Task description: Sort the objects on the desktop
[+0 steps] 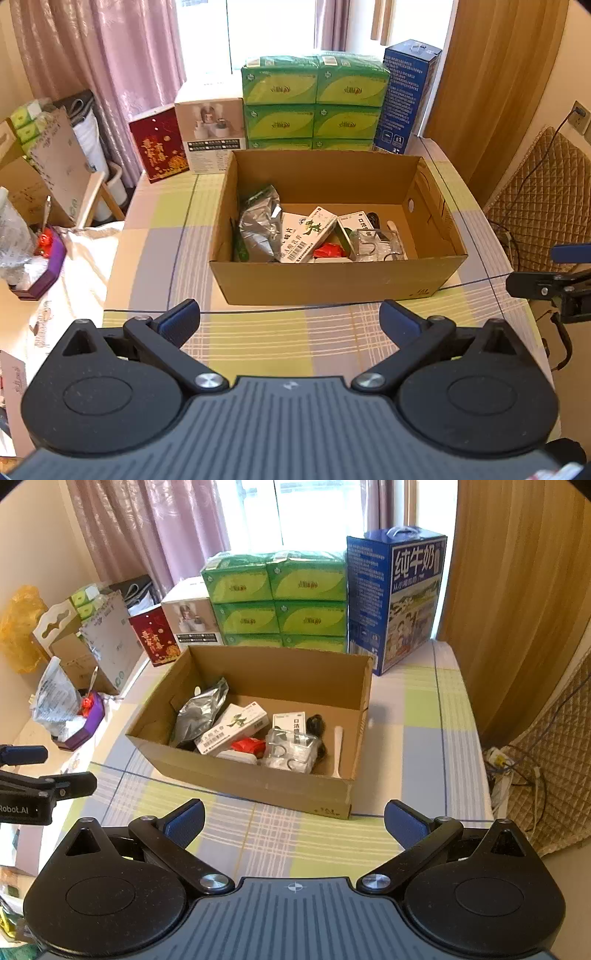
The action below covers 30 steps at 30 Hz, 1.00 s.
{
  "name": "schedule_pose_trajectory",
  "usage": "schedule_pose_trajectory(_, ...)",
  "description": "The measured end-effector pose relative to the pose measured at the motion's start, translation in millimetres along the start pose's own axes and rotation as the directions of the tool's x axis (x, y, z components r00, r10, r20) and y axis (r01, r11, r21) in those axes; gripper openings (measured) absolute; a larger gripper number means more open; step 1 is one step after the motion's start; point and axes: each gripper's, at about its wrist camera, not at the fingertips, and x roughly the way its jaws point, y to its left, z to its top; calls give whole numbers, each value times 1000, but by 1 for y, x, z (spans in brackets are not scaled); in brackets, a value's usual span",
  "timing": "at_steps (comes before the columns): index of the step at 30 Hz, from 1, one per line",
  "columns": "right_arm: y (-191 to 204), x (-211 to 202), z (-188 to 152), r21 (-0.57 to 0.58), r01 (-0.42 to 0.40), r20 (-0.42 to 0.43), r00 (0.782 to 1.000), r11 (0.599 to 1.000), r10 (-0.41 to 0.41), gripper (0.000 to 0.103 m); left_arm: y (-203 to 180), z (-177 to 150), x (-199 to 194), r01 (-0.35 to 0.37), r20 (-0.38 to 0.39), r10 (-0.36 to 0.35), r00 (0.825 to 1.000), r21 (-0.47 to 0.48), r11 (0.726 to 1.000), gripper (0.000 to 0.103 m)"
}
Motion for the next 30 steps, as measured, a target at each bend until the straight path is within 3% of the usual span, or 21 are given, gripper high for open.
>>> schedule_pose_trajectory(7,3,-20,-20,25,-33,23,999,999,32,101,-1,-19,-26,-15,44,16,999,-18,1000,102)
schedule_pose_trajectory(12,11,-33,-40,-11,-12,57,998,1000,12,101,-2,-37,-43,-5,65,7,998,-34,999,102)
schedule_pose_trajectory(22,12,-60,-90,91,-56,142,989,994,42,101,-8,-86,-71,-7,105,17,994,-100,995,102)
schedule_pose_trajectory(30,21,-80,-125,55,9,189,982,998,-19,101,-21,-113,-93,-42,145,54,988,-89,995,102)
